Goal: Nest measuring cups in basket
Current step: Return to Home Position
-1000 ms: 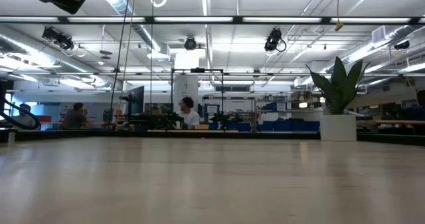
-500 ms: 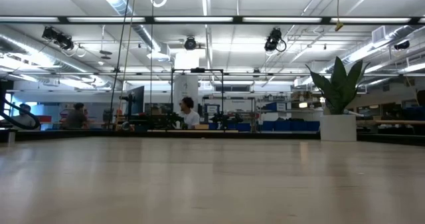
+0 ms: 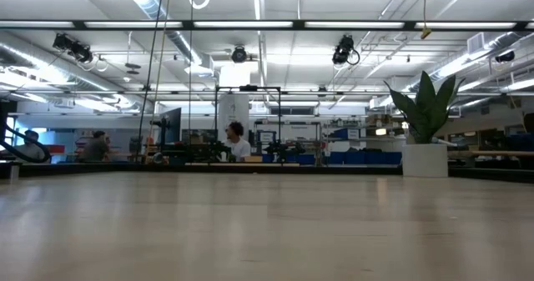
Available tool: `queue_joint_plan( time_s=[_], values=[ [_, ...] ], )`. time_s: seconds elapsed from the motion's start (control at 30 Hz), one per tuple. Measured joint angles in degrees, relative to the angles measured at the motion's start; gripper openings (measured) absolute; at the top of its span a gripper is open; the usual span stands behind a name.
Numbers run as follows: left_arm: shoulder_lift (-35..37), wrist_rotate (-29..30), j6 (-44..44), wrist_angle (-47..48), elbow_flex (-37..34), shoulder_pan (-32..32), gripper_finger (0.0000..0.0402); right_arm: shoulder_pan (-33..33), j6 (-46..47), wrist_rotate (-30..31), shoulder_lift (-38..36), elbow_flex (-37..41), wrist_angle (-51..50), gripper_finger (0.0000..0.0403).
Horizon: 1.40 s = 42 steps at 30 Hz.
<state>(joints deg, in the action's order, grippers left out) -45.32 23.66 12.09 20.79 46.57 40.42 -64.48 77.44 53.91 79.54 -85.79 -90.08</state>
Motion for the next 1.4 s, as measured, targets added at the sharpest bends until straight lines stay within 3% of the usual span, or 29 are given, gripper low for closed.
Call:
queue_joint_plan(
  time_s=[0.3, 0.57, 0.77, 1.13, 1.4],
  values=[
    [5.48, 0.03, 0.25, 2.50, 0.00, -0.02, 0.0007, -2.11, 6.31, 4.09, -16.37, 14.37, -0.01, 0.0203],
    [14.66, 0.55, 0.45, 11.87, -0.02, -0.04, 0.0007, -0.60, 4.18, 13.71, -28.11, 18.83, 0.07, 0.0203],
    [23.06, 0.84, -1.21, 17.08, -0.02, -0.09, 0.0007, 4.33, 3.98, 15.44, -35.32, 22.65, 0.03, 0.0203],
    [31.37, 12.35, -6.69, 18.73, -0.02, -0.09, 0.0007, 14.05, 2.48, 17.70, -44.33, 29.00, 0.06, 0.0203],
    [31.69, 15.76, -7.86, 20.68, -0.07, -0.09, 0.0007, 18.83, 3.80, 21.67, -49.61, 34.16, 0.47, 0.0203]
  ],
)
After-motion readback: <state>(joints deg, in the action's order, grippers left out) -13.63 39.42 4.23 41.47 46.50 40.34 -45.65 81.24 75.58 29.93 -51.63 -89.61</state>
